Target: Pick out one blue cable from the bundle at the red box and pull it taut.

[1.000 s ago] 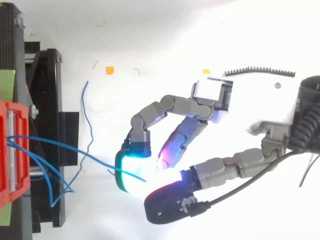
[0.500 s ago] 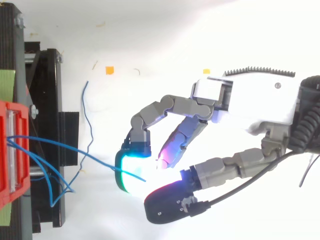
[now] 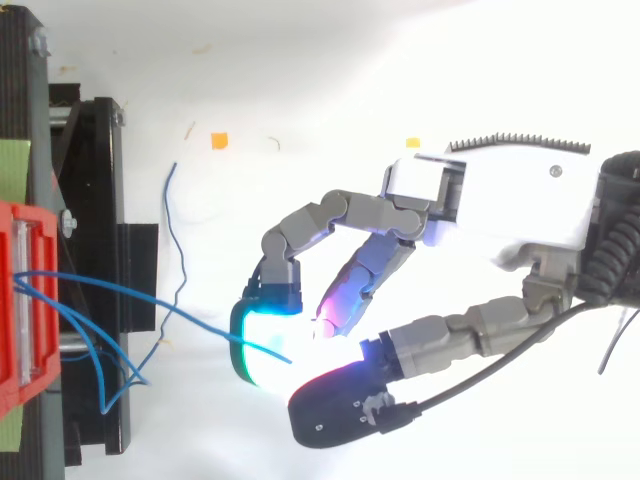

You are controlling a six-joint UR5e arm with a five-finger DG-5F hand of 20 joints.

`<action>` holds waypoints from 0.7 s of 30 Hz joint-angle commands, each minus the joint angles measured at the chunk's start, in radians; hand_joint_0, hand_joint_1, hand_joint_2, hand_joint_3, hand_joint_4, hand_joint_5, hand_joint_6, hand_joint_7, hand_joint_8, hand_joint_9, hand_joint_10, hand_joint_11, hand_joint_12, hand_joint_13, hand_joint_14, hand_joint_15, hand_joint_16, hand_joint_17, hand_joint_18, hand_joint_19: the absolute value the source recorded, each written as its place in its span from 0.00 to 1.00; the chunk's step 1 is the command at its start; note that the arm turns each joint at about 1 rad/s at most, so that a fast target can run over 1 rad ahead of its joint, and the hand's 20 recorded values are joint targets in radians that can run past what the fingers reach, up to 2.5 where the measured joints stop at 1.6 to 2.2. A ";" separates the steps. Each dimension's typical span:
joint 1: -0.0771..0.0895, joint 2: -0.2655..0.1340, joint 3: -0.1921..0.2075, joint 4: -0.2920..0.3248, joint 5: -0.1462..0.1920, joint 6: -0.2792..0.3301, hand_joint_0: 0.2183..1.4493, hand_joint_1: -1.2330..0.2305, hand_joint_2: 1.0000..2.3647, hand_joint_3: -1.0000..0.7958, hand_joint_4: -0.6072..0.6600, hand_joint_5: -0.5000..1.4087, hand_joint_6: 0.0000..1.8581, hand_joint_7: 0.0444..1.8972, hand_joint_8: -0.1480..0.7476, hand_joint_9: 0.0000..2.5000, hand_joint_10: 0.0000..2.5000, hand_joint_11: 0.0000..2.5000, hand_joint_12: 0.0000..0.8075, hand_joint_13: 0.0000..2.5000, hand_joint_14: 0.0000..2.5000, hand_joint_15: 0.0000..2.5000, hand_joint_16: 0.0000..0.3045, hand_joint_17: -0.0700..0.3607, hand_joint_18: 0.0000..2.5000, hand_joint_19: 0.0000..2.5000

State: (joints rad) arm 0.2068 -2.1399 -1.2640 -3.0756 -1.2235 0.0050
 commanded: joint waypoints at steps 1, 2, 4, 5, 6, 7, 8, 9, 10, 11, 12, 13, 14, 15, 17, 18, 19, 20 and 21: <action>0.000 0.000 0.000 0.000 0.001 0.001 0.32 0.23 0.00 0.58 0.35 0.24 0.46 0.59 0.51 0.47 0.01 0.17 0.46 0.41 0.01 0.19 0.17 0.43 0.34 0.14; -0.001 0.000 0.000 0.000 0.001 0.000 0.32 0.23 0.00 0.58 0.36 0.24 0.46 0.59 0.51 0.47 0.01 0.17 0.46 0.41 0.01 0.19 0.17 0.43 0.34 0.14; 0.000 0.000 0.000 0.000 0.001 0.000 0.32 0.23 0.00 0.58 0.35 0.24 0.46 0.59 0.51 0.47 0.01 0.17 0.46 0.41 0.01 0.19 0.17 0.43 0.34 0.14; -0.001 0.000 0.000 0.000 -0.001 0.000 0.32 0.23 0.00 0.58 0.35 0.24 0.46 0.58 0.51 0.47 0.01 0.17 0.47 0.41 0.01 0.19 0.17 0.43 0.34 0.14; 0.000 0.000 0.000 0.000 0.001 0.001 0.32 0.23 0.00 0.58 0.36 0.24 0.46 0.59 0.51 0.47 0.01 0.17 0.47 0.41 0.01 0.18 0.17 0.43 0.34 0.14; -0.001 0.000 0.000 0.000 0.001 0.001 0.32 0.23 0.00 0.58 0.35 0.24 0.46 0.58 0.51 0.47 0.01 0.17 0.46 0.41 0.01 0.19 0.17 0.43 0.34 0.14; 0.000 0.000 0.000 0.000 -0.001 0.000 0.32 0.23 0.00 0.58 0.36 0.24 0.46 0.59 0.51 0.48 0.01 0.17 0.46 0.41 0.01 0.19 0.17 0.43 0.34 0.14; -0.001 0.000 0.000 0.000 -0.001 0.000 0.32 0.23 0.00 0.58 0.35 0.24 0.46 0.59 0.51 0.48 0.01 0.17 0.46 0.41 0.01 0.19 0.17 0.43 0.34 0.14; -0.001 0.000 0.000 0.000 -0.001 0.001 0.32 0.23 0.00 0.58 0.35 0.24 0.46 0.58 0.51 0.48 0.01 0.17 0.46 0.41 0.01 0.19 0.17 0.43 0.34 0.14; -0.001 0.000 0.000 0.000 -0.001 0.000 0.32 0.23 0.00 0.58 0.35 0.24 0.46 0.59 0.51 0.48 0.01 0.17 0.46 0.41 0.01 0.19 0.17 0.43 0.34 0.14; 0.000 0.000 0.000 0.000 0.001 0.001 0.32 0.23 0.00 0.58 0.35 0.24 0.46 0.59 0.51 0.48 0.01 0.17 0.46 0.41 0.01 0.19 0.17 0.43 0.34 0.14; 0.000 0.000 0.000 0.000 0.001 0.000 0.32 0.23 0.00 0.58 0.35 0.24 0.46 0.59 0.51 0.48 0.01 0.17 0.47 0.41 0.01 0.18 0.17 0.43 0.34 0.14; -0.001 0.000 0.000 0.000 0.001 0.001 0.32 0.23 0.00 0.58 0.35 0.24 0.46 0.59 0.51 0.48 0.01 0.17 0.46 0.41 0.01 0.19 0.17 0.43 0.34 0.14; -0.001 0.000 0.000 0.000 -0.001 0.001 0.32 0.23 0.00 0.58 0.35 0.24 0.46 0.58 0.51 0.48 0.01 0.17 0.47 0.41 0.01 0.19 0.17 0.43 0.34 0.14; 0.000 0.000 0.000 0.000 0.001 0.000 0.32 0.23 0.00 0.58 0.35 0.24 0.46 0.58 0.51 0.47 0.01 0.17 0.46 0.41 0.01 0.19 0.17 0.43 0.34 0.14; 0.000 0.000 0.000 0.000 0.001 0.001 0.32 0.23 0.00 0.58 0.35 0.24 0.46 0.59 0.51 0.47 0.01 0.18 0.46 0.41 0.01 0.18 0.17 0.43 0.34 0.14; -0.001 0.000 0.000 0.000 0.001 0.000 0.32 0.23 0.00 0.58 0.35 0.24 0.46 0.59 0.51 0.47 0.01 0.17 0.47 0.41 0.01 0.19 0.17 0.43 0.34 0.14; -0.001 0.000 0.000 0.000 -0.001 0.001 0.32 0.23 0.00 0.58 0.35 0.24 0.46 0.58 0.51 0.47 0.01 0.18 0.46 0.41 0.01 0.19 0.17 0.43 0.34 0.14; 0.000 0.000 0.000 0.000 0.001 0.000 0.32 0.23 0.00 0.58 0.35 0.24 0.46 0.59 0.51 0.47 0.01 0.17 0.47 0.41 0.01 0.19 0.17 0.43 0.34 0.14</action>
State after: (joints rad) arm 0.2065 -2.1399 -1.2640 -3.0756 -1.2233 0.0052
